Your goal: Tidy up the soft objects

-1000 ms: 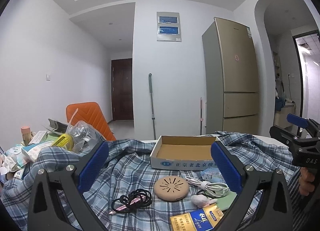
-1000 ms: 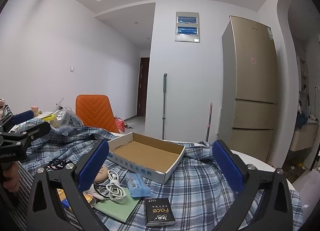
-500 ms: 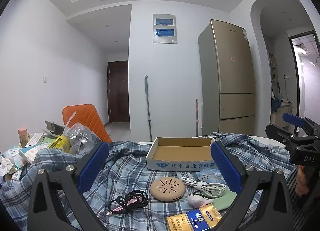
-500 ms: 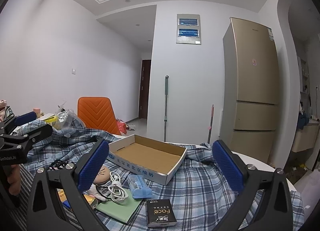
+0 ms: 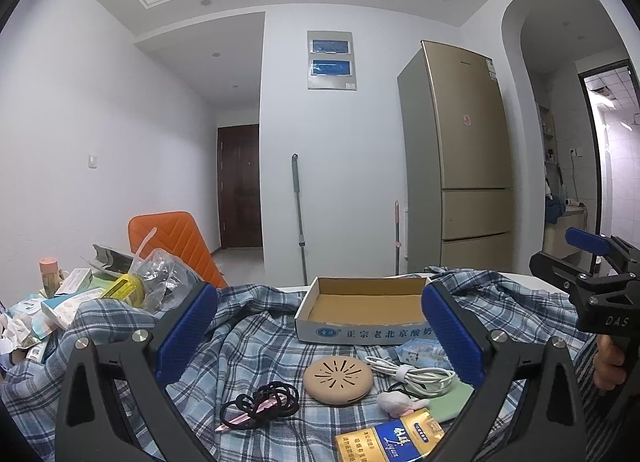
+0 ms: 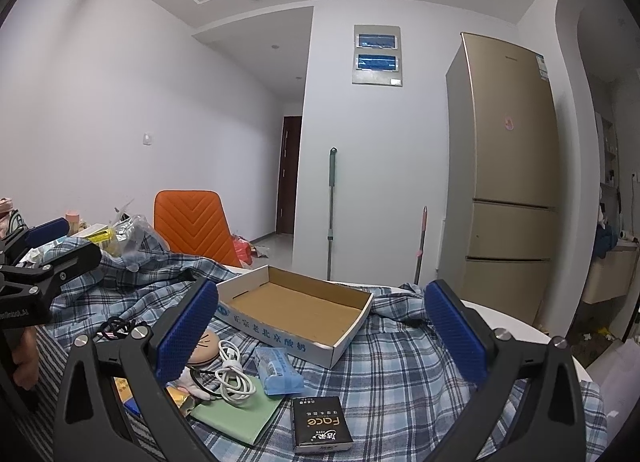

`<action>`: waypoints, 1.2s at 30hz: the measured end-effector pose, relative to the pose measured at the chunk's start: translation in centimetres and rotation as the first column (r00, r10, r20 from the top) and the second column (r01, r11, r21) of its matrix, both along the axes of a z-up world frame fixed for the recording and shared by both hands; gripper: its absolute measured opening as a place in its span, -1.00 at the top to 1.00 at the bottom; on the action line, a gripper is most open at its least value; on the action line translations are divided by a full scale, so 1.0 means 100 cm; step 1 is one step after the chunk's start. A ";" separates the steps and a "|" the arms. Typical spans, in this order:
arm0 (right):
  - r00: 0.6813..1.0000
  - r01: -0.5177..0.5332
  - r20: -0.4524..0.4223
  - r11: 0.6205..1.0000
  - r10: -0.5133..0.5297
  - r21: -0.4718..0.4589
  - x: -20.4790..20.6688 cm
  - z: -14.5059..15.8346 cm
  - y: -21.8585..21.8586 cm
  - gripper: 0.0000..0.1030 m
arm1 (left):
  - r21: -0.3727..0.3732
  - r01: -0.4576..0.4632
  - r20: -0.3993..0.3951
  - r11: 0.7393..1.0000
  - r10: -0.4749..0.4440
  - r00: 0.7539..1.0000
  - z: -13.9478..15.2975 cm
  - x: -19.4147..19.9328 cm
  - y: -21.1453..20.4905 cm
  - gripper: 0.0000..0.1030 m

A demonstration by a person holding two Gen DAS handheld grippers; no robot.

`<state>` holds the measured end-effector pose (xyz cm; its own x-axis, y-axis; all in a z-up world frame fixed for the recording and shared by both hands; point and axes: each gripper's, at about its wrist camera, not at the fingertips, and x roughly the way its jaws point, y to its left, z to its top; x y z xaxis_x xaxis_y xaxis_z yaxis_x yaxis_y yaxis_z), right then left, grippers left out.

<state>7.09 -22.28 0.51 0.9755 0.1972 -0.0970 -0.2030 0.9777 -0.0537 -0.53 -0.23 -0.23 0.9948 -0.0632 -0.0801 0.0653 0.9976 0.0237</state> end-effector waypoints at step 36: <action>0.999 0.021 -0.039 1.000 -0.020 0.010 0.008 -0.001 -0.006 -1.00 | 0.050 -0.016 -0.020 0.999 0.017 1.000 -0.005 0.009 -0.007 -1.00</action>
<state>7.92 -22.85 0.40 0.9750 0.1783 -0.1327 -0.1845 0.9822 -0.0360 0.38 -0.93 -0.68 0.9938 -0.0420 -0.1034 0.0496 0.9961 0.0726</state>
